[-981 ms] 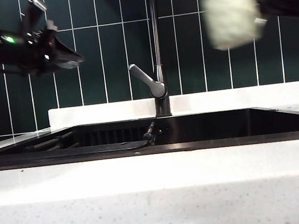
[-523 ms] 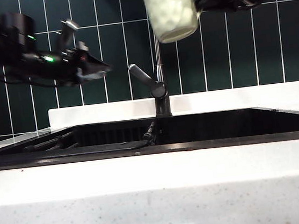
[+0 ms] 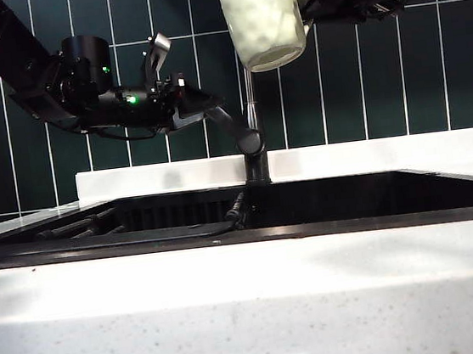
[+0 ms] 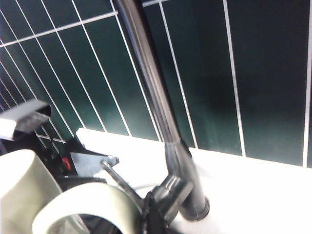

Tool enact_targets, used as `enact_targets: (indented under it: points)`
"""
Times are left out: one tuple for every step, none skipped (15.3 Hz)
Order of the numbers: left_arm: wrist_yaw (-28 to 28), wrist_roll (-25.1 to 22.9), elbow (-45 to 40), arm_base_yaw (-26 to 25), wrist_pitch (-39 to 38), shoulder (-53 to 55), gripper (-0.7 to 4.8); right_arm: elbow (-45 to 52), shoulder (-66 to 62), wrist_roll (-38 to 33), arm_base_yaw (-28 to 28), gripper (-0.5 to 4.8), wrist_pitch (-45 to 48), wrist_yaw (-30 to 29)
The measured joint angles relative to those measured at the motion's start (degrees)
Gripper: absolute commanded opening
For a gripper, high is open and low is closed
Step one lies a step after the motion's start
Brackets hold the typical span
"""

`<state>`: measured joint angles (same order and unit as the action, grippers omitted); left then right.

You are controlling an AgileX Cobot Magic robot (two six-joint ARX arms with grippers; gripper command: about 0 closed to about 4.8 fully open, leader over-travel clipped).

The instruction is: Pick up the mug next to the sink, go to the faucet to get some water, pour the water into the sink, and finally put the mug back to its place.

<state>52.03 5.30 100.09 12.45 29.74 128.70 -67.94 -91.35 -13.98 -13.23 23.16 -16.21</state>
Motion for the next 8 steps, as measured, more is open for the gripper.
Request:
enact_targets:
  points:
    - [0.39, -0.37, 0.00, 0.00, 0.48, 0.00, 2.24, 0.00, 0.00, 0.00, -0.07, -0.01, -0.39, -0.11]
    - [2.69, -0.35, 0.00, -0.02, 0.46, 0.02, 2.23, 0.00, 0.00, 0.00, -0.76, -0.01, -0.72, -0.17]
    - [4.72, -0.31, 0.00, -0.15, 0.42, 0.07, 2.12, 0.00, 0.00, 0.02, -1.38, -0.01, -0.35, -0.39]
    - [6.54, 0.42, 0.00, -0.24, 0.20, 0.07, 2.12, 0.00, 0.00, 0.02, -1.79, -0.01, 0.17, -0.39]
    - [7.30, 1.29, 0.00, -0.20, 0.02, 0.07, 2.10, -0.09, 0.00, 0.02, -1.99, -0.01, 0.63, -0.44]
    - [9.11, 2.05, 0.00, -0.20, 0.00, 0.15, 2.10, -0.28, 0.00, 0.00, -2.19, -0.01, 1.03, -0.44]
    - [10.95, 2.86, 0.00, -0.15, -0.02, 0.22, 2.09, -0.37, 0.00, 0.02, -2.16, -0.01, 1.16, -0.44]
    - [12.28, 3.63, 0.00, -0.07, 0.02, 0.22, 2.09, -0.52, 0.00, 0.02, -2.12, -0.01, 1.11, -0.39]
